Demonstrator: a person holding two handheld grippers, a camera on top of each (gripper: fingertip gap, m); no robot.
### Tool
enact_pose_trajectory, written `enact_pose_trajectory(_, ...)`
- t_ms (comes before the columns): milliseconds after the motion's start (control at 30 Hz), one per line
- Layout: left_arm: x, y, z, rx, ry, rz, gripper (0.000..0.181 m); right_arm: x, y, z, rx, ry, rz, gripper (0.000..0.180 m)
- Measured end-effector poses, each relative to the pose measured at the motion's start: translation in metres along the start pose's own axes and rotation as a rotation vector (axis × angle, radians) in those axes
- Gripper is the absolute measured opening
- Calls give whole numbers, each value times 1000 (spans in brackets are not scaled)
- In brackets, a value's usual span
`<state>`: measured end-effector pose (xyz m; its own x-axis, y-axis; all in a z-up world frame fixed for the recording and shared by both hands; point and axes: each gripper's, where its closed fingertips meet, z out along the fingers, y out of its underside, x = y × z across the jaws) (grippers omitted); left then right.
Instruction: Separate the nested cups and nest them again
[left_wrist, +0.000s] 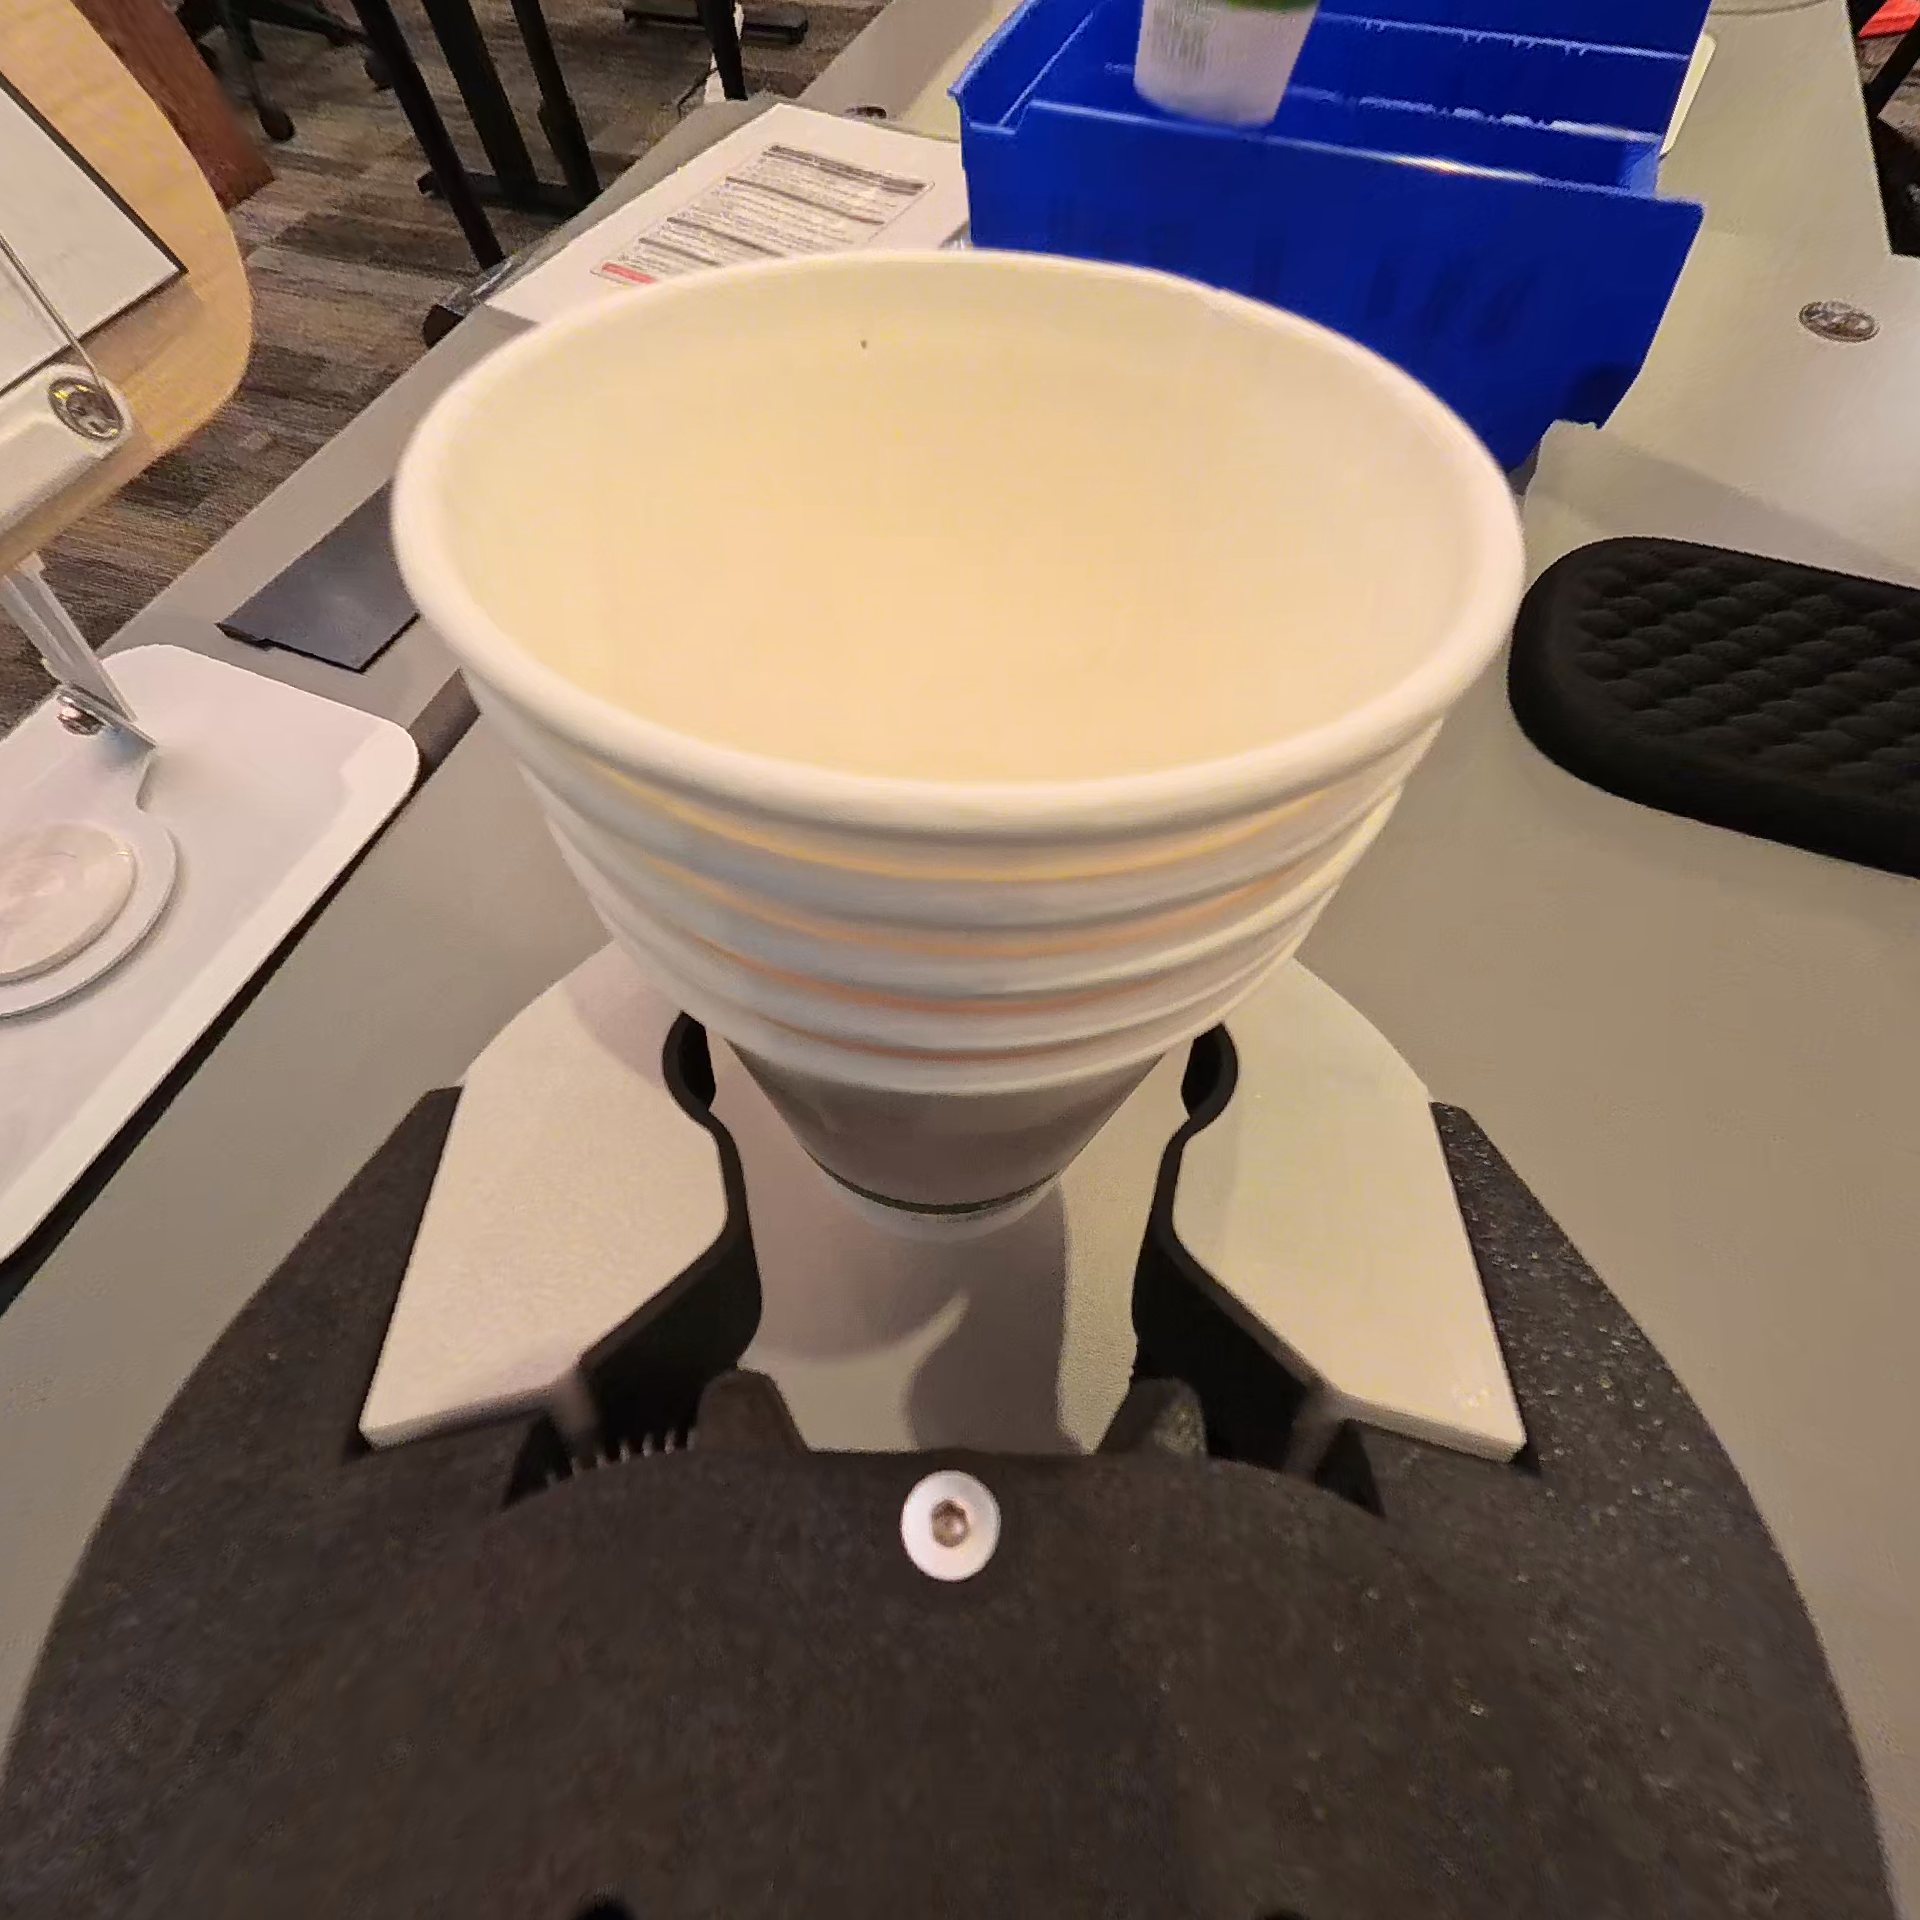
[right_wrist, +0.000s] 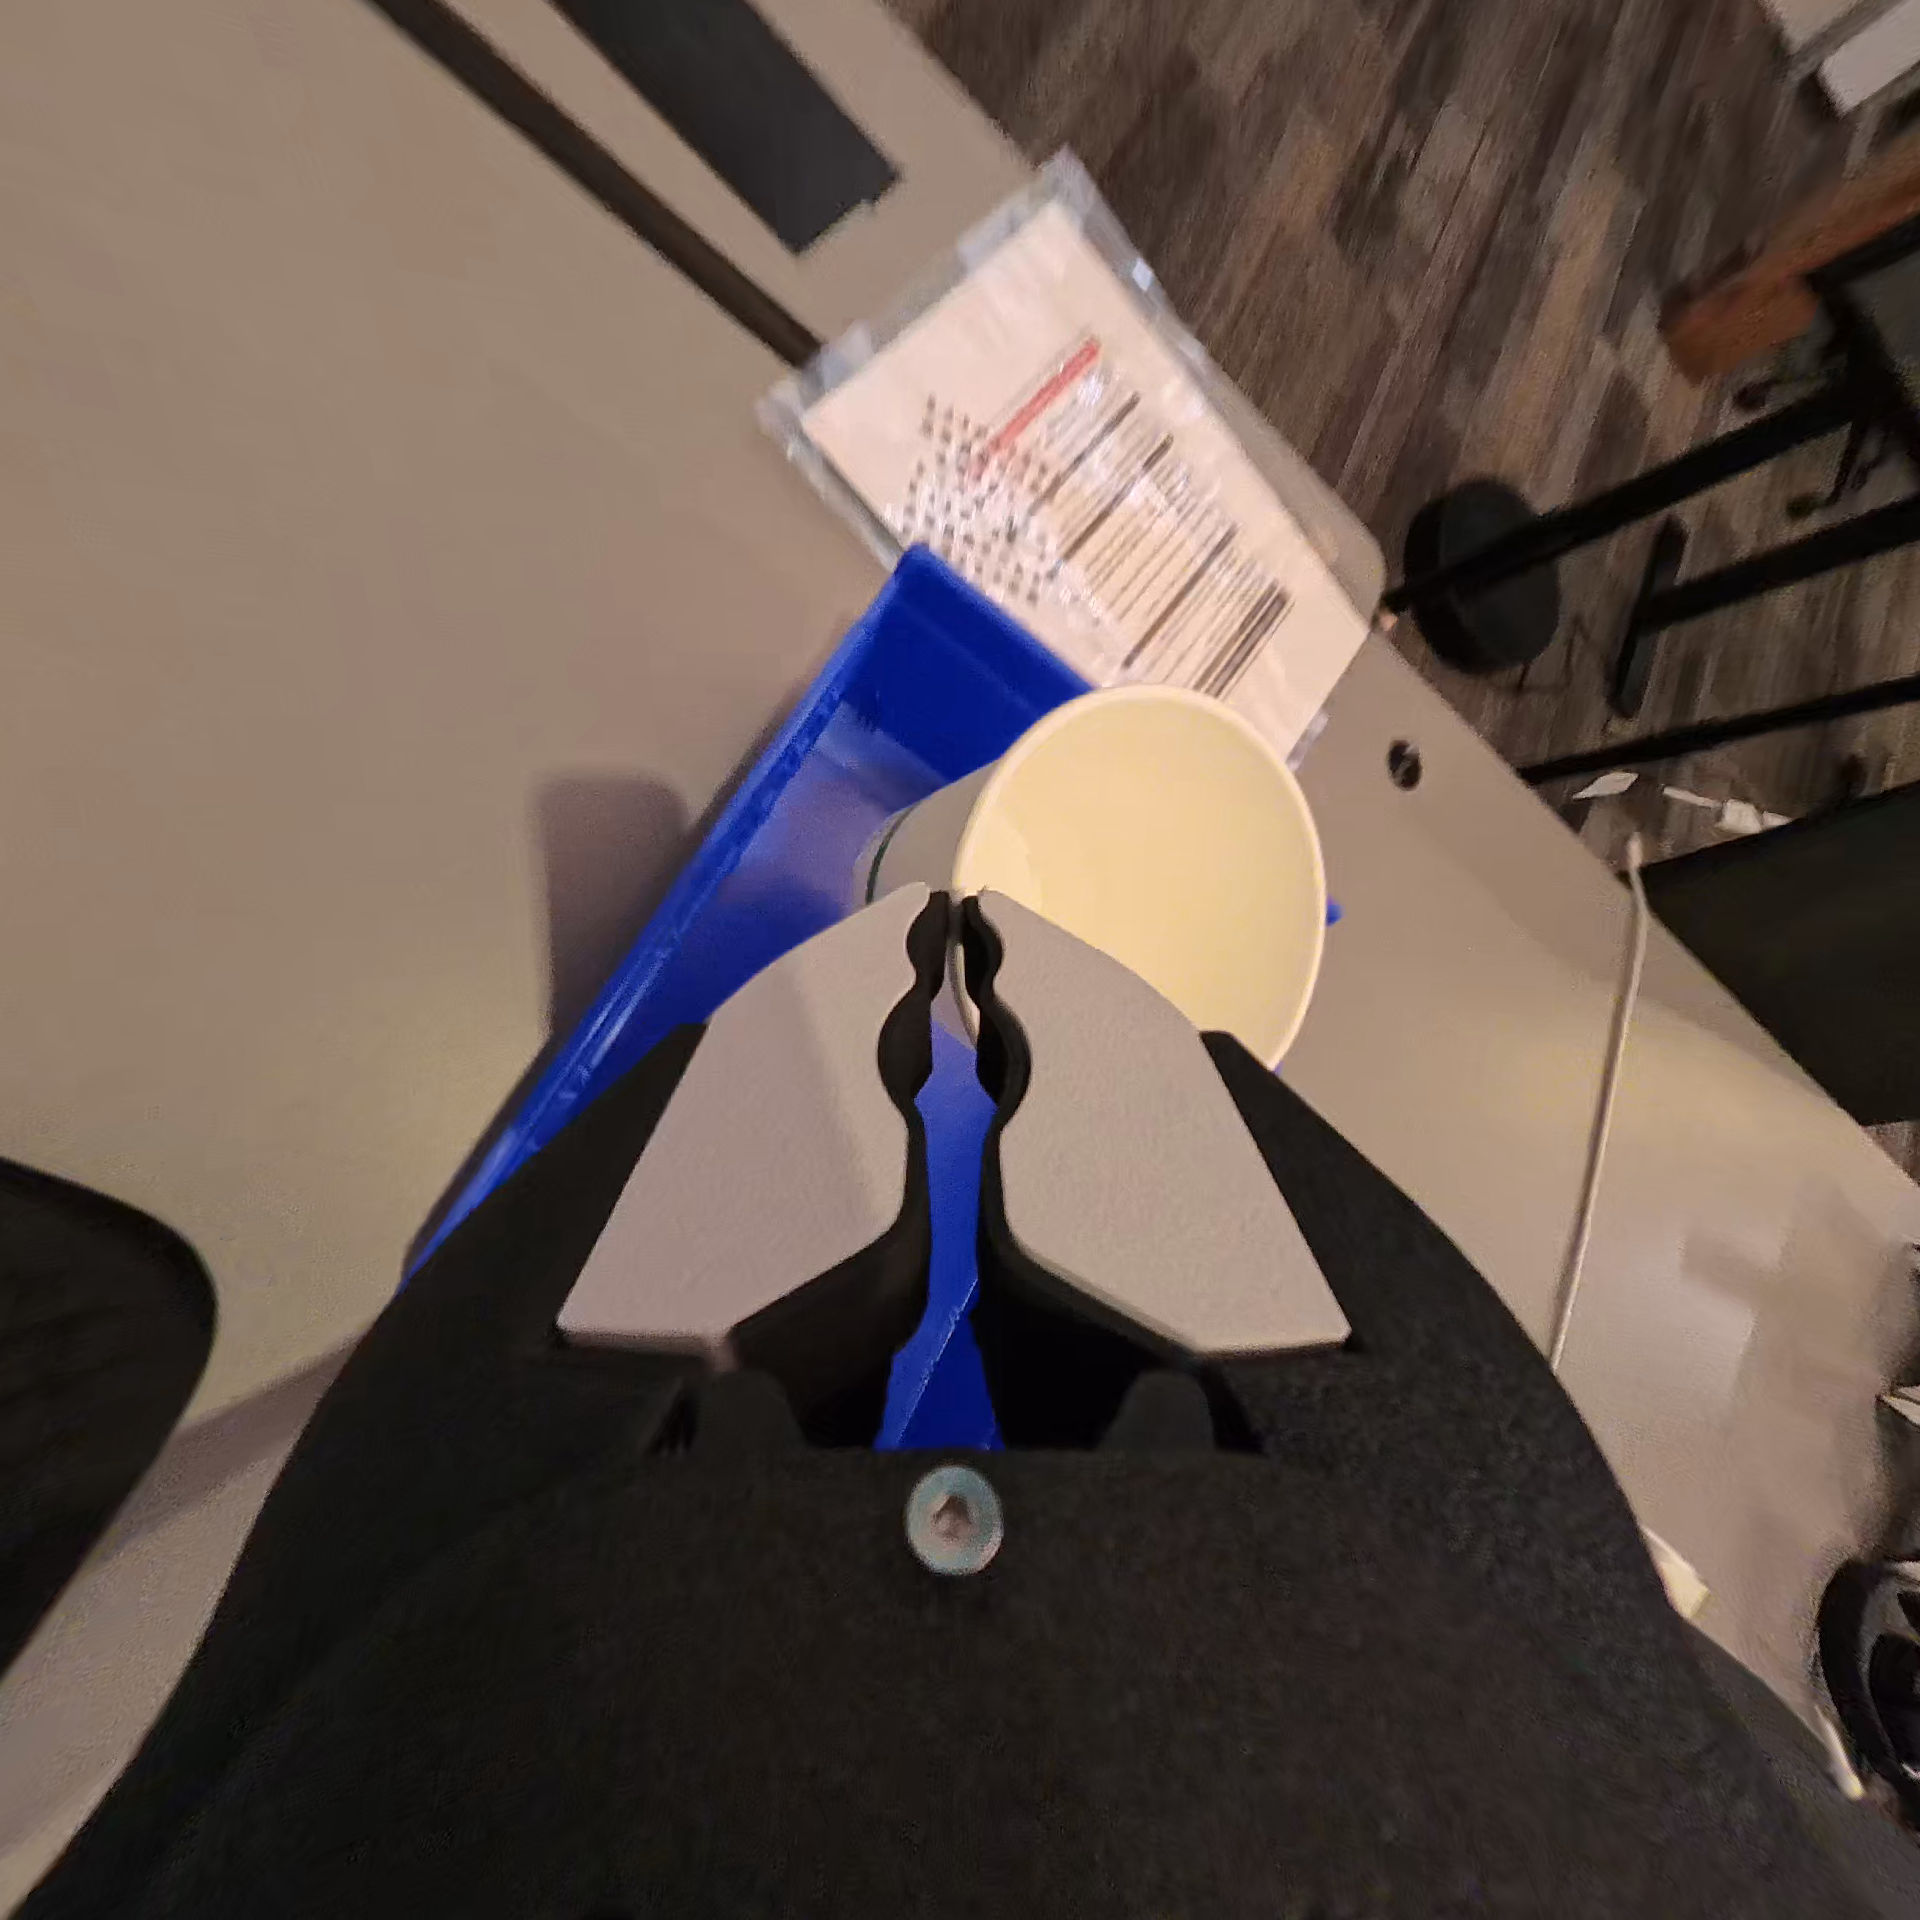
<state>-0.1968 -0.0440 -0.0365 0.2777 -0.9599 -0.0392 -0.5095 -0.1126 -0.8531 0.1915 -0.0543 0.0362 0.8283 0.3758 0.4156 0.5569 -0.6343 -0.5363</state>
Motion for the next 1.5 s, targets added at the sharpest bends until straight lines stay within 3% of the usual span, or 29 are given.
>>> enact_pose_trajectory(167,1,5,5,-23,1,8,89,-19,21,51,-85,-53,-42,2)
enact_pose_trajectory(333,3,10,10,-46,5,17,89,-32,18,72,-108,-96,-88,2)
enact_pose_trajectory(1000,8,13,14,-68,17,33,89,-32,10,94,-113,-72,-140,3)
enact_pose_trajectory(1067,8,14,14,-71,19,34,89,-32,11,92,-120,-65,-133,12)
enact_pose_trajectory(1200,9,13,14,-72,20,38,89,-28,-4,70,-61,-49,-115,17)
enact_pose_trajectory(1300,10,11,13,-64,22,39,89,-43,-44,36,47,-66,-168,18)
enact_pose_trajectory(1500,16,8,13,-58,39,41,89,-213,-154,-62,399,-567,-439,16)
